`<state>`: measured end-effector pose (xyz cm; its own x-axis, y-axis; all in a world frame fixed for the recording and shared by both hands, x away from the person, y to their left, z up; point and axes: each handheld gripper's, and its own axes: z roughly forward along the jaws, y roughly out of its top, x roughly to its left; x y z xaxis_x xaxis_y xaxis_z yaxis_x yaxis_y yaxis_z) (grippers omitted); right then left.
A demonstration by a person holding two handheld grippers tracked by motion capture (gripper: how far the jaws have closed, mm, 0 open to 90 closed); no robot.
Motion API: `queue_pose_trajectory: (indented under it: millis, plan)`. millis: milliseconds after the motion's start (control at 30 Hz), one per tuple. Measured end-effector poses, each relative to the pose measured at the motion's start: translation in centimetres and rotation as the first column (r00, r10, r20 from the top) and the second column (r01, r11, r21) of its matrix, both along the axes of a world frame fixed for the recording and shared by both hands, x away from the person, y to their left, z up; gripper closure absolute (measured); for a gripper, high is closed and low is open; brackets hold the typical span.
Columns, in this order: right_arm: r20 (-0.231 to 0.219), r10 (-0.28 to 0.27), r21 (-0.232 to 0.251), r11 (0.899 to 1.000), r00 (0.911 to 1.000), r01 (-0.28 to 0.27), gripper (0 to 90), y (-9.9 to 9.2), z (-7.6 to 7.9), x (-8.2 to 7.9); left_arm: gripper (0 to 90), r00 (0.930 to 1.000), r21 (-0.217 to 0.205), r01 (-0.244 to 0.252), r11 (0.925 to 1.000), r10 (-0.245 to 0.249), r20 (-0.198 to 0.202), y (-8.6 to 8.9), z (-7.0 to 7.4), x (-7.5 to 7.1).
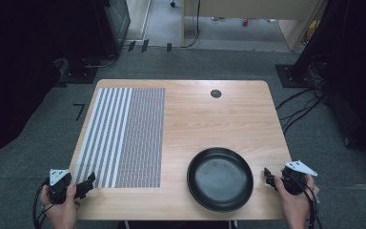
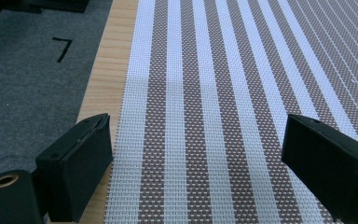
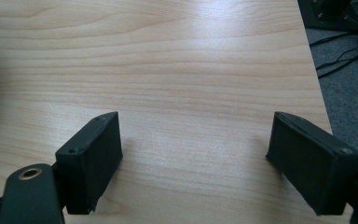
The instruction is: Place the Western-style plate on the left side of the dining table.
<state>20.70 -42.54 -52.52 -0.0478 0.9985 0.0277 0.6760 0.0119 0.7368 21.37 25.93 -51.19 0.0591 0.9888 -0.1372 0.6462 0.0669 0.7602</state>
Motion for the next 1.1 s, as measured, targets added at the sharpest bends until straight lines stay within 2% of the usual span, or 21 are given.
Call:
queue_pose_trajectory:
  millis: [100, 233, 400, 533, 600, 633, 667, 733, 800, 833, 867, 933, 967, 1000, 1033, 1100]
  plan:
    - [0.000, 0.000, 0.000, 1.000, 1.0000, 0.000, 16.5, 0.0, 0.0, 0.0, 8.5, 0.9999, -0.011, 0.012, 0.9999, -0.012, 0.009, -0.3, 0.4, 0.0]
    - [0.000, -0.002, 0.000, 1.000, 1.0000, 0.002, 16.1, 0.0, 0.0, 0.0, 8.4, 0.9985, -0.022, 0.047, 0.9987, -0.046, 0.029, -1.6, 1.1, 0.2]
    - [0.000, -0.003, 0.000, 1.000, 1.0000, 0.003, 16.0, 0.0, 0.0, 0.0, 8.5, 0.9934, -0.040, 0.107, 0.9934, -0.105, 0.047, -4.0, 2.2, 0.7]
    - [-0.001, -0.004, 0.002, 1.000, 1.0000, 0.004, 16.0, 0.0, 0.0, 0.0, 8.5, 0.9899, -0.032, 0.132, 0.9907, -0.130, 0.056, -5.5, 3.0, 1.2]
    - [-0.001, -0.003, 0.002, 1.000, 1.0000, 0.003, 15.9, 0.0, 0.0, 0.0, 8.5, 0.9842, -0.030, 0.167, 0.9855, -0.165, 0.065, -7.1, 3.7, 1.7]
    - [-0.001, -0.003, 0.002, 1.000, 1.0000, 0.003, 15.9, 0.0, 0.0, 0.0, 8.5, 0.9842, -0.030, 0.167, 0.9855, -0.165, 0.065, -7.1, 3.7, 1.7]
    - [-0.001, -0.004, 0.002, 1.000, 1.0000, 0.004, 16.0, 0.0, 0.0, 0.0, 8.5, 0.9801, -0.032, 0.186, 0.9820, -0.183, 0.075, -8.0, 4.2, 2.0]
    - [-0.001, -0.004, 0.002, 1.000, 1.0000, 0.004, 15.9, 0.0, 0.0, 0.0, 8.5, 0.9784, -0.034, 0.193, 0.9806, -0.190, 0.081, -8.5, 4.4, 2.1]
    - [-0.001, -0.004, 0.002, 1.000, 1.0000, 0.004, 16.0, 0.0, 0.0, 0.0, 8.5, 0.9715, -0.042, 0.221, 0.9744, -0.216, 0.098, -9.9, 5.2, 2.5]
    - [-0.001, -0.004, 0.002, 1.000, 1.0000, 0.004, 16.0, 0.0, 0.0, 0.0, 8.5, 0.9715, -0.042, 0.221, 0.9744, -0.216, 0.098, -9.9, 5.2, 2.5]
    - [-0.001, -0.004, 0.002, 1.000, 1.0000, 0.004, 16.0, 0.0, 0.0, 0.0, 8.5, 0.9653, -0.044, 0.244, 0.9689, -0.238, 0.107, -10.8, 5.7, 2.7]
    - [-0.001, -0.004, 0.002, 1.000, 1.0000, 0.004, 16.0, 0.0, 0.0, 0.0, 8.6, 0.9586, -0.051, 0.267, 0.9622, -0.260, 0.115, -11.8, 6.1, 3.0]
    - [-0.001, -0.004, 0.002, 1.000, 1.0000, 0.004, 16.0, 0.0, 0.0, 0.0, 8.6, 0.9586, -0.051, 0.267, 0.9622, -0.260, 0.115, -11.8, 6.1, 3.0]
    - [-0.001, -0.004, 0.002, 1.000, 1.0000, 0.004, 16.0, 0.0, 0.0, 0.0, 8.6, 0.9509, -0.058, 0.293, 0.9542, -0.285, 0.120, -12.8, 6.3, 3.1]
    - [-0.001, -0.004, 0.002, 1.000, 1.0000, 0.004, 16.0, 0.0, 0.0, 0.0, 8.6, 0.9509, -0.058, 0.293, 0.9542, -0.285, 0.120, -12.8, 6.3, 3.1]
    - [-0.001, -0.004, 0.002, 1.000, 1.0000, 0.004, 16.0, 0.0, 0.0, 0.0, 8.7, 0.9443, -0.069, 0.315, 0.9467, -0.305, 0.124, -13.7, 6.2, 3.1]
